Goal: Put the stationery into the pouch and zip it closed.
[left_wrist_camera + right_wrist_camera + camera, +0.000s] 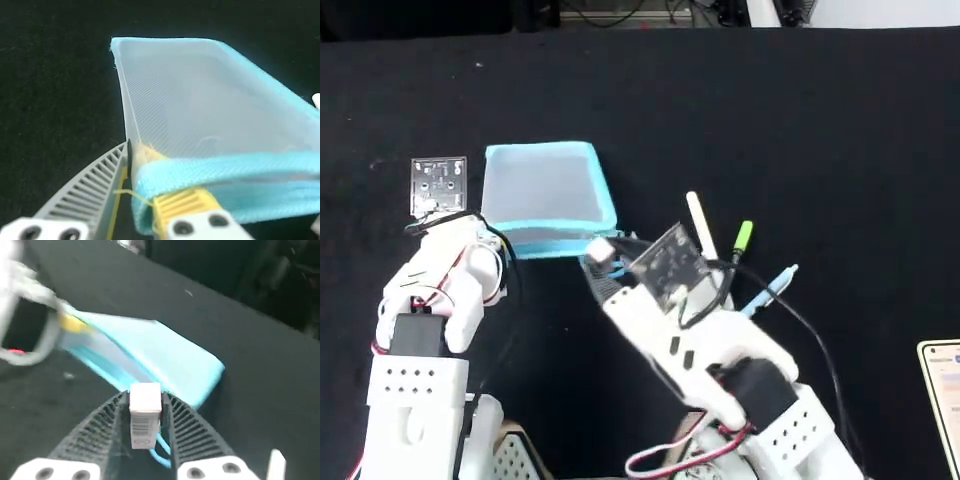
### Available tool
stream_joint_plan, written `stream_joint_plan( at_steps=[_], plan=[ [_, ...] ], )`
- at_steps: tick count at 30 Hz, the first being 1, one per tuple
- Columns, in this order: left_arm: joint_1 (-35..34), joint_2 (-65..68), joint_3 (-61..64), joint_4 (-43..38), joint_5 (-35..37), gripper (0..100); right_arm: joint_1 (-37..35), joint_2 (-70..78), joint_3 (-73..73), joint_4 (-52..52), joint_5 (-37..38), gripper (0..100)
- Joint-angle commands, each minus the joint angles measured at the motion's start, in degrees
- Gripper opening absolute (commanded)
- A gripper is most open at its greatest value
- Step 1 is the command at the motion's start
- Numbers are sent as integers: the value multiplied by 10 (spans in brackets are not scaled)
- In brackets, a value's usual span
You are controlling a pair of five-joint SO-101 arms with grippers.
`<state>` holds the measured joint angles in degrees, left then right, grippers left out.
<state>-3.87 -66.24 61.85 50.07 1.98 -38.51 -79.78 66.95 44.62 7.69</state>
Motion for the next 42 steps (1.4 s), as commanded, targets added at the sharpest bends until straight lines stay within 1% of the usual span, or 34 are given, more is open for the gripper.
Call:
stream_joint_plan(
  at_steps=[1,5,7,9,11,17,26,28,33,42],
  plan=[
    [7,-7,-5,-6,4,30,-47,-10,-21,-95,-4,11],
    [7,-7,-5,-6,4,30,-50,-9,43,-258,-3,11],
    [7,-7,-5,-6,4,30,-50,-9,78,-323,-2,11],
    [7,-7,-5,-6,4,30,-49,-6,116,-369,-2,11],
    [7,-7,-5,-6,4,30,-48,7,146,-390,-2,11],
    [7,-7,-5,-6,4,30,-47,41,175,-393,-1,11],
    [7,-7,-5,-6,4,30,-48,12,166,-391,-1,11],
    [7,-7,-5,-6,4,30,-51,-7,151,-375,-2,11],
    [7,-7,-5,-6,4,30,-52,-40,115,-299,-2,11],
    [7,-7,-5,-6,4,30,-48,-44,160,-295,-2,11]
  ],
)
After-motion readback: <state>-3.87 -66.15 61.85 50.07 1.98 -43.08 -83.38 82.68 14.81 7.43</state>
